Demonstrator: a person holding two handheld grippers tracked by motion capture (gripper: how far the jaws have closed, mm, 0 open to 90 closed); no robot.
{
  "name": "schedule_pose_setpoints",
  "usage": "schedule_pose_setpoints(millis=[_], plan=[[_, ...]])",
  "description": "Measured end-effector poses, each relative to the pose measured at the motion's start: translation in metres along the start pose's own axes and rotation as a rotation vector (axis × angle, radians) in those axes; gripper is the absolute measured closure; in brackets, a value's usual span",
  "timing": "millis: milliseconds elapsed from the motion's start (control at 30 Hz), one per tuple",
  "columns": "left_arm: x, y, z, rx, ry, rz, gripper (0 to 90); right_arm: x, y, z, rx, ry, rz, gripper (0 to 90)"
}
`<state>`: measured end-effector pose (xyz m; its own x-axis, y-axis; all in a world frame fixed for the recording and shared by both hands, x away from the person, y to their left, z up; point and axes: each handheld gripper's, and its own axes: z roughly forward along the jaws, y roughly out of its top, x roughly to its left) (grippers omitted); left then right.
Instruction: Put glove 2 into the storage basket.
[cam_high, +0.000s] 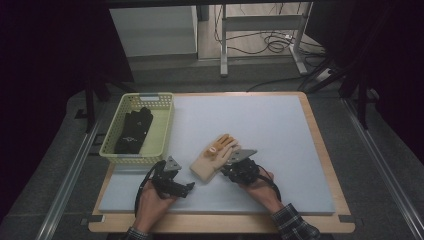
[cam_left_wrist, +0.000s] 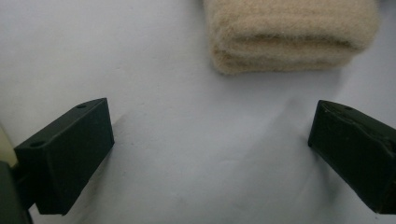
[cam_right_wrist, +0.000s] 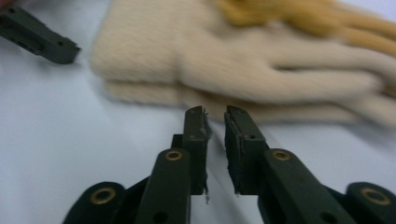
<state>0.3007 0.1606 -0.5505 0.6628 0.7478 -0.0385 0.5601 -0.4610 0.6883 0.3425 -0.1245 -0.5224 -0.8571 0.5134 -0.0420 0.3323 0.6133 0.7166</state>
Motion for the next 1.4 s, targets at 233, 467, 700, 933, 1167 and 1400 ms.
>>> schedule_pose_setpoints(millis=[233, 467, 700, 933, 1167, 1400], plan=[[0.000, 0.000, 0.000, -0.001, 0.000, 0.000, 0.3, -0.037, -0.026, -0.036, -0.020, -0.099, 0.091, 57.8], [0.000, 0.000, -0.001, -0.001, -0.001, -0.003, 0.9, -0.065, -0.055, -0.057, -0.025, -0.186, 0.168, 38.5], [-0.004, 0.007, -0.008, 0.009, -0.023, 0.013, 2.7, -0.079, -0.072, -0.059, -0.011, -0.222, 0.210, 27.1], [-0.011, 0.034, -0.003, 0.020, -0.105, 0.009, 0.0, -0.078, -0.072, -0.058, -0.007, -0.225, 0.203, 25.6], [-0.017, 0.076, 0.020, 0.060, -0.094, 0.033, 0.0, -0.078, -0.073, -0.058, -0.008, -0.226, 0.203, 25.7], [-0.021, 0.103, 0.055, 0.121, -0.087, 0.046, 0.0, -0.078, -0.073, -0.058, -0.011, -0.227, 0.203, 25.7]])
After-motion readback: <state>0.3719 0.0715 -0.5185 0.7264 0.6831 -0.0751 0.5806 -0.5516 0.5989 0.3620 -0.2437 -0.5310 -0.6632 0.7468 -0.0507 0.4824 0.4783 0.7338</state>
